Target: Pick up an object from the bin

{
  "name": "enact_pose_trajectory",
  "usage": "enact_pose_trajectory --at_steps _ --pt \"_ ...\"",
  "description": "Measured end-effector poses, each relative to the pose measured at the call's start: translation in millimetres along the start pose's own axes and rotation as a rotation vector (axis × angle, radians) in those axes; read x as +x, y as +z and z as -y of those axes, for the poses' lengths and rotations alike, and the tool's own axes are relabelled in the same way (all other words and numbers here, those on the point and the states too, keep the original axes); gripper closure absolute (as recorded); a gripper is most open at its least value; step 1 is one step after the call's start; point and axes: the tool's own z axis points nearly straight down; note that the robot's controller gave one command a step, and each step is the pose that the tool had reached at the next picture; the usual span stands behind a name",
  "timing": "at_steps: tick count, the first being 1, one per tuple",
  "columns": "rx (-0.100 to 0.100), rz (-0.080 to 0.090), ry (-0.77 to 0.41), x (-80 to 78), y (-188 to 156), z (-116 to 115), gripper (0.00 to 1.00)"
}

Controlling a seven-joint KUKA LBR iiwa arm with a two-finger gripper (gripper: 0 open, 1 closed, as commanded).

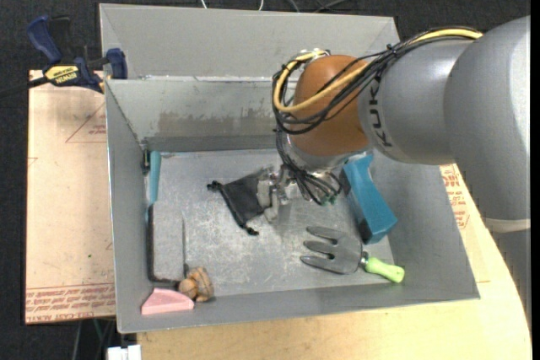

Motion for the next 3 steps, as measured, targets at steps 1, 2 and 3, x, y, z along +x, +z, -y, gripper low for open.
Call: enact_pose_trajectory --at_steps 1,2,3 --pt "-0.001 0.001 -0.004 -4.4 -10.6 10.6 1.00" --pt "0.000 0.002 -0.017 -7.4 -9.6 4.3 1.00" --pt "-0.001 0.003 -0.163 5.9 -32.5 19.1 1.00"
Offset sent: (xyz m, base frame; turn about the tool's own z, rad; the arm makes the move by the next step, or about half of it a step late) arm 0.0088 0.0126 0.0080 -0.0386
